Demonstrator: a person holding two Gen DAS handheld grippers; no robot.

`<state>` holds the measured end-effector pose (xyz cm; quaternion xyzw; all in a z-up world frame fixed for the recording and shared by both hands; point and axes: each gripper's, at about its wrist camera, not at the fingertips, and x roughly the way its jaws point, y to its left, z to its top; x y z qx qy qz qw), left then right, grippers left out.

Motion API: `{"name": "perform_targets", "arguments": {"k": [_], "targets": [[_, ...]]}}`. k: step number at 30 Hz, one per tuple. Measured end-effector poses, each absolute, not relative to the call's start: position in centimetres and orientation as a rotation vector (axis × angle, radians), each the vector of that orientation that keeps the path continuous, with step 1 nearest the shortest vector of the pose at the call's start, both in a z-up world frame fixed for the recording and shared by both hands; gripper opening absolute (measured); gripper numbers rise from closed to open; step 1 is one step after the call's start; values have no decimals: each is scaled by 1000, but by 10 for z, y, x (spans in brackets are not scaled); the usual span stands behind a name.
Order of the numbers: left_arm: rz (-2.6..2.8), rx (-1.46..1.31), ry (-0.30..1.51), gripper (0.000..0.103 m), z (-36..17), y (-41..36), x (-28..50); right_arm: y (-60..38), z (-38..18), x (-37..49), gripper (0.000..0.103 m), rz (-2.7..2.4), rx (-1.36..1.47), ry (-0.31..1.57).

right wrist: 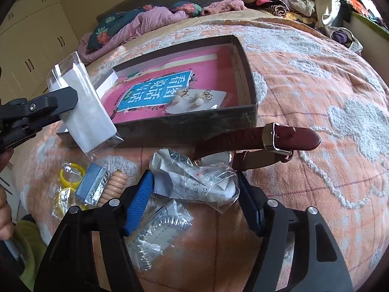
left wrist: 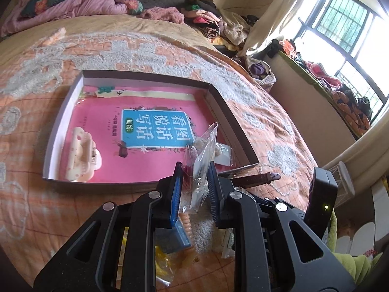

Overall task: Organize jewelry
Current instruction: 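Grasp the silver foil bag with right tool while left tool lifts clear packet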

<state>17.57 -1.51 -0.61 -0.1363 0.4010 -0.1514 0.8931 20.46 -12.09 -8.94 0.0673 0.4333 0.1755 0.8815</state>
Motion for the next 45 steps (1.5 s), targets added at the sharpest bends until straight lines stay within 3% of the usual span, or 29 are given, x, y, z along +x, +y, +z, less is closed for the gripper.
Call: {"name": "perform_targets", "arguments": {"k": [14, 27, 45], "targets": [[-224, -310, 750, 13, 19, 33, 158, -126, -35, 168, 65, 468, 163, 796], [-167, -277, 714, 13, 33, 52, 166, -112, 19, 190, 65, 503, 115, 673], [-170, -265, 745, 13, 18, 42, 194, -112, 27, 231, 65, 477, 130, 676]]}}
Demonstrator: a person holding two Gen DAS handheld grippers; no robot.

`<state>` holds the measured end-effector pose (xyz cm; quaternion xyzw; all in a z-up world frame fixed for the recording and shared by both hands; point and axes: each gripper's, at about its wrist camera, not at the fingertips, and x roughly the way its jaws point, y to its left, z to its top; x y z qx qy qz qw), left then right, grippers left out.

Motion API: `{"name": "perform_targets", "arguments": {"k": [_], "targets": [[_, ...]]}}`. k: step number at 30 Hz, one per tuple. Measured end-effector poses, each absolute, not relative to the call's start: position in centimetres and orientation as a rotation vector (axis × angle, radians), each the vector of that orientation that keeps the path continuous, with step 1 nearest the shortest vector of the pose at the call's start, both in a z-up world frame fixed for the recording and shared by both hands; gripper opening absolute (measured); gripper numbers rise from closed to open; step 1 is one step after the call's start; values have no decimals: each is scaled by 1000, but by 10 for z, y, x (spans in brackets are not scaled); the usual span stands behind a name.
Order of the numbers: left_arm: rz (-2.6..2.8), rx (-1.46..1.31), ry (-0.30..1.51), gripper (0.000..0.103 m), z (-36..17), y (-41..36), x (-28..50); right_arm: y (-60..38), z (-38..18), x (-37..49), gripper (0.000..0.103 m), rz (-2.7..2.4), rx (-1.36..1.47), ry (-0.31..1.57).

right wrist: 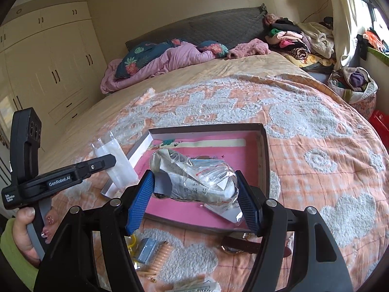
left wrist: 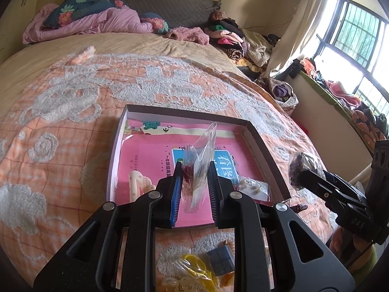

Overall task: Organize jewelry
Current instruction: 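Grasp the silver foil bag with right tool while left tool lifts clear packet, then lower clear packet into box with left tool while right tool releases silver bag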

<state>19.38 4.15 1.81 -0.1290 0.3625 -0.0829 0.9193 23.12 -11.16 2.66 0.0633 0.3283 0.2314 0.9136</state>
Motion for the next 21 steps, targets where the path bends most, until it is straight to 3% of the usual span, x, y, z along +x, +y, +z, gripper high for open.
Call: {"name": "perform_targets", "arguments": {"k": [21], "targets": [[-209, -262, 853, 13, -25, 24, 224, -115, -28, 278, 65, 379, 106, 790]]}}
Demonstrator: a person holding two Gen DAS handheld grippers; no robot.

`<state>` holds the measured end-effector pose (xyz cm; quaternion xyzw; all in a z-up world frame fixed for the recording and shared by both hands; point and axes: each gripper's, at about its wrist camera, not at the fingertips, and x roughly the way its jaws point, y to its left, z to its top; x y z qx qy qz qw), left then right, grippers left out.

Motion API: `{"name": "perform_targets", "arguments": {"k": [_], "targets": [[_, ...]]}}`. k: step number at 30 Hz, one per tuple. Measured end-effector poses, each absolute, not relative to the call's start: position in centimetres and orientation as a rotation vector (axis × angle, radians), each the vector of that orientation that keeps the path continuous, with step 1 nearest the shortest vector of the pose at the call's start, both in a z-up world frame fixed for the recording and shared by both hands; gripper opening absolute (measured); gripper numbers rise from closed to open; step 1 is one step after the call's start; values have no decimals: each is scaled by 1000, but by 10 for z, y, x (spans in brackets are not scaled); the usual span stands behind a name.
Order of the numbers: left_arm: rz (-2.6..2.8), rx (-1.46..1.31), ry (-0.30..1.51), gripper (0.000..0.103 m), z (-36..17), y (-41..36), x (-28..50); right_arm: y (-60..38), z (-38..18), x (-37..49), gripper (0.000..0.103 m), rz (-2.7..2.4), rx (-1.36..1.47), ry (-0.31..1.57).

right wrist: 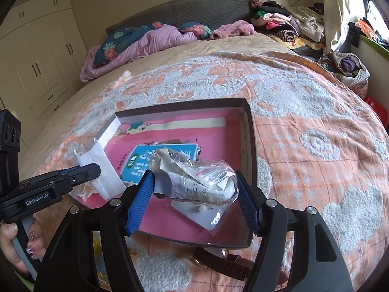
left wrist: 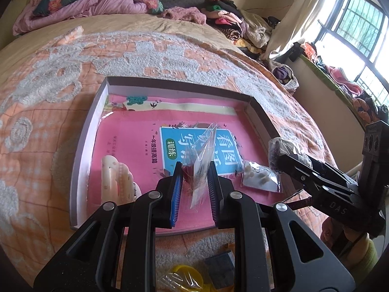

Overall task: Organize jewelry
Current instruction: 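Lower clear packet into box with left tool while right tool releases silver bag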

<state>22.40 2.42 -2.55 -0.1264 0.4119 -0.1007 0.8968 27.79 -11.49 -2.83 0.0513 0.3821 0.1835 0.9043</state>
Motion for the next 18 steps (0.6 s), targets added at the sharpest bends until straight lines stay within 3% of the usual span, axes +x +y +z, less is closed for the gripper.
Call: {"name": "perform_targets", "arguments": {"k": [18], "targets": [[-204, -267, 874, 14, -35, 22, 227, -118, -49, 288, 69, 333, 115, 816]]}}
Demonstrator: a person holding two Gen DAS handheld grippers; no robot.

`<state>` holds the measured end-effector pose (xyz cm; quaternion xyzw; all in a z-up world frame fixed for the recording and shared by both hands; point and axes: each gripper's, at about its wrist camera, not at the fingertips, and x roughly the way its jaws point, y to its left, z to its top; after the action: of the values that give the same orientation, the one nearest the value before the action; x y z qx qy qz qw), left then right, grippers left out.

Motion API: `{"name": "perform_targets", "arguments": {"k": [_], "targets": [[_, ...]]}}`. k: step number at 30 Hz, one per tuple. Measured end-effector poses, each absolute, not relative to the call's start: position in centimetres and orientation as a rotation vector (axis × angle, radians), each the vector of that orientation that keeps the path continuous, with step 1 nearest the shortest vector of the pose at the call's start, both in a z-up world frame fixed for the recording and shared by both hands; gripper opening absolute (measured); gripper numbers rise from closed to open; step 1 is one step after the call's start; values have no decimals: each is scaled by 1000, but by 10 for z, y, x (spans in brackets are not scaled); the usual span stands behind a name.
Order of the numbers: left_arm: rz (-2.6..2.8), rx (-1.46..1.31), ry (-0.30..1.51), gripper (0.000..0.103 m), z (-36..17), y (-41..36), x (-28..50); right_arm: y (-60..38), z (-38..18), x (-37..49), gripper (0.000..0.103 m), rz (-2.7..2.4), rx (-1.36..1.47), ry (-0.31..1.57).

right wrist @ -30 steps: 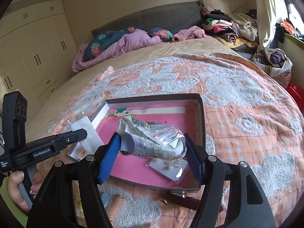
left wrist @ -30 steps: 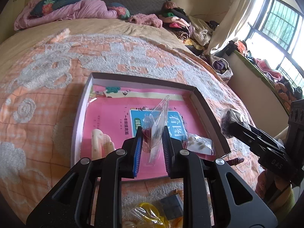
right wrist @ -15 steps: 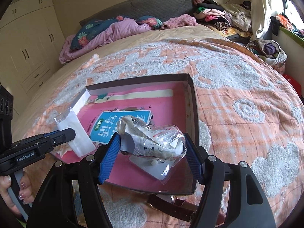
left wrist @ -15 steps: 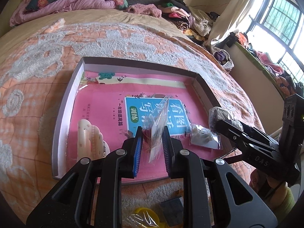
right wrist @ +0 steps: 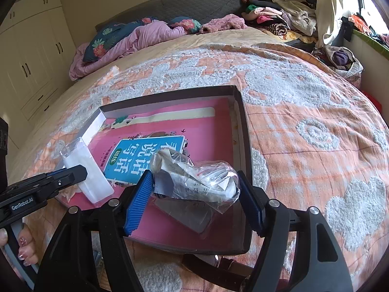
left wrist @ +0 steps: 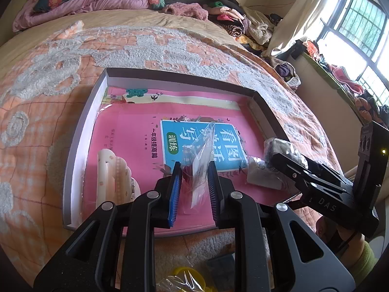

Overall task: Organize jewelry
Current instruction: 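Lower clear packet into box with left tool while right tool releases silver bag, then withdraw both tools from the box toward the remaining yellow clip and items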

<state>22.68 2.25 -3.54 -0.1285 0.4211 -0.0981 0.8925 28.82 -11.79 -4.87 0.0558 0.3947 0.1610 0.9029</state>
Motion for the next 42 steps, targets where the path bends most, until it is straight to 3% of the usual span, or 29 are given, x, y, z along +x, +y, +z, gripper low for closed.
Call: {"name": "perform_targets", "arguments": {"k": [9, 13, 17, 21, 29, 34, 42], "targets": [[-194, -263, 878, 15, -35, 22, 226, -126, -36, 273, 83, 355, 155, 785], [-179, -257, 880, 31, -35, 23, 224, -130, -32, 264, 88, 361, 175, 780], [-172, -258, 877, 33, -33, 23, 222, -134, -26, 258, 91, 368, 188, 774], [-162, -256, 865, 47, -28, 25, 219, -138, -19, 250, 93, 371, 205, 761], [-136, -240, 815, 59, -8, 28, 208, -146, -4, 235, 97, 368, 224, 730], [-116, -235, 777, 77, 6, 29, 198, -150, 7, 226, 98, 369, 228, 706], [-95, -250, 732, 89, 26, 34, 178, -152, 25, 210, 99, 384, 226, 668]]}}
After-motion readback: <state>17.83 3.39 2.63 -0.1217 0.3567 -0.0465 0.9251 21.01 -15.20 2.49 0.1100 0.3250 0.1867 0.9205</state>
